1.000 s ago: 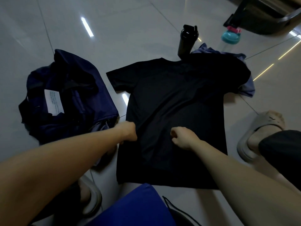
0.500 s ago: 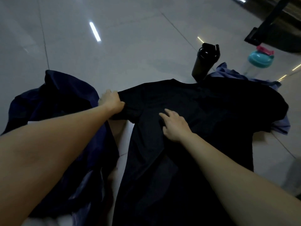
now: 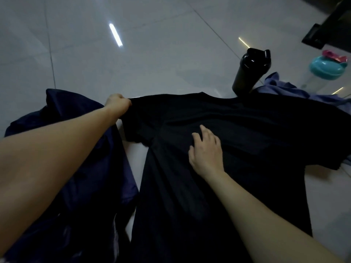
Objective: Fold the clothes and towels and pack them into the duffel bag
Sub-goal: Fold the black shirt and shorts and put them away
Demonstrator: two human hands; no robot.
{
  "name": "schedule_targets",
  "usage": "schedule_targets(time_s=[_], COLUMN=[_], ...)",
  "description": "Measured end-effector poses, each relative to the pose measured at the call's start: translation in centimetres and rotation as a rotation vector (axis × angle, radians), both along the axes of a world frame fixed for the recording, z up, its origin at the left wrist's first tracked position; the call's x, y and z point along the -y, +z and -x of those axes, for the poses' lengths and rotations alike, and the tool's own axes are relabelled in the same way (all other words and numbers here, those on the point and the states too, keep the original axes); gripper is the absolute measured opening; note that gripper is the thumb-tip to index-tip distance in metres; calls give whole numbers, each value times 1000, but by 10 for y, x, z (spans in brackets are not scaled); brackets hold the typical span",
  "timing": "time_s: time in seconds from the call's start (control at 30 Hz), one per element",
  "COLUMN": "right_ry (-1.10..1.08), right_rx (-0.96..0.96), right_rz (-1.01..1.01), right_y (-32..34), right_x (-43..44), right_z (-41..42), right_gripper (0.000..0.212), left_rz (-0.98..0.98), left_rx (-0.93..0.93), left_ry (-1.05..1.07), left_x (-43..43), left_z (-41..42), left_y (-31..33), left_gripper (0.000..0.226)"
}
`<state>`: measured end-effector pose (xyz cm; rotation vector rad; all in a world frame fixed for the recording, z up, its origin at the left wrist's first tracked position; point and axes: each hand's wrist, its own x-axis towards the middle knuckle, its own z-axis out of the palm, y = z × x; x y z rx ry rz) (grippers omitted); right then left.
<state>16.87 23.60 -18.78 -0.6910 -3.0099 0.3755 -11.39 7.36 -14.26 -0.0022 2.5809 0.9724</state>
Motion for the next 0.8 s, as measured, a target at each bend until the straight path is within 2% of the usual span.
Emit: schedule_targets(time_s=[0.13,0.2,0.27,0.37,0.47,0.53,0.57,0.63,0.67,0.73,0.77,0.8], right_ry=[69,104,105,1,-189,-394,-476,-559,-560,-554,-561,-561], right_rx=[296,374,390,239,1,-163,-222,-265,-273,-340,-373,-387], right_rz=[63,80,88,224,544,939,1186,1581,1702,1835,1866,1886], right_y=[-13,-12,-6,4,20,35,42,58,65,74,76,75], right_x=[1,-7,-11,-14,-21,-28,-32,-42,-50,-66,-75,-80], right_z=[-3,6,15,25,35,44,48,47,41,29,22,15], right_gripper=[69,75,76,64,38,23,27,46,58,74,74,72], left_rz=[-69,-59,-42,-20,-74,-117,-122,-168,-234,-383,-403,-387], left_rx=[-103,-170,-230,-306,-349,-327,-317,-236,-106,289,409,425], left_ry=[30,-4,-42,-148,-245,-299,-317,-341,-381,-535,-602,-610], left_x=[4,5,4,-1,-19,-40,-53,-81,-94,-112,-114,-113], left_z=[-5,-9,-14,-28,-48,-70,-83,-110,-125,-153,-163,-169], left_y=[8,14,22,38,60,73,76,76,75,76,76,73], left_gripper=[16,17,18,20,21,18,16,12,11,18,20,20])
